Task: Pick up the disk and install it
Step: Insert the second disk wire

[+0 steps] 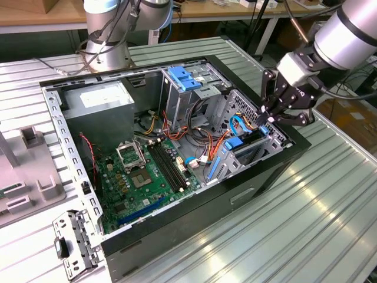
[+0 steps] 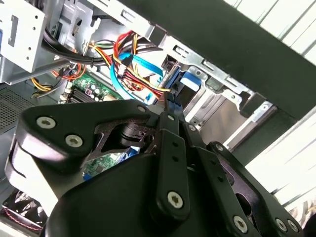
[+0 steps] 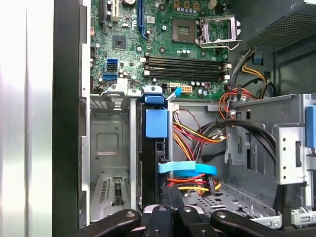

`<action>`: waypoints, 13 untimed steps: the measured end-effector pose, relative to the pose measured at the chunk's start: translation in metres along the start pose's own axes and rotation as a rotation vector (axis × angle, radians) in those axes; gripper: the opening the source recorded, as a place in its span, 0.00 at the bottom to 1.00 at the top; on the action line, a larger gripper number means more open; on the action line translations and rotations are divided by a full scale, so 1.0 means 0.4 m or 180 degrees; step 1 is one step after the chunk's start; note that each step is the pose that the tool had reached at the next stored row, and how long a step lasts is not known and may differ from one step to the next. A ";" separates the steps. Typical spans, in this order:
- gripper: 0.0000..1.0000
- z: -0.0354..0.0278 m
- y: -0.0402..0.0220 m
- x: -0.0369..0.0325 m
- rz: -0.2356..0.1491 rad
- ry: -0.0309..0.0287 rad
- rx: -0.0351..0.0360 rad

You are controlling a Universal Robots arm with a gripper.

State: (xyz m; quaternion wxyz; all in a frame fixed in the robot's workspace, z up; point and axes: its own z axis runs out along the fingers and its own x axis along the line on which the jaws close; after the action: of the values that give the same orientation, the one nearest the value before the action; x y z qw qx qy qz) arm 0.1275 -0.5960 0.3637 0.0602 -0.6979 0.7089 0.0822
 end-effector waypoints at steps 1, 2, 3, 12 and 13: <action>0.11 -0.005 -0.003 -0.001 0.0000 -0.0002 0.0000; 0.11 -0.011 -0.006 -0.002 0.0000 -0.0005 0.0000; 0.11 -0.016 -0.008 -0.004 0.0000 -0.0009 0.0000; 0.11 -0.051 -0.026 -0.011 0.0000 -0.0034 -0.0002; 0.11 -0.051 -0.026 -0.011 -0.0001 -0.0034 -0.0002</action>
State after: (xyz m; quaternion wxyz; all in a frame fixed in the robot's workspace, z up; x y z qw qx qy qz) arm 0.1386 -0.5959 0.3842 0.0637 -0.6976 0.7085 0.0862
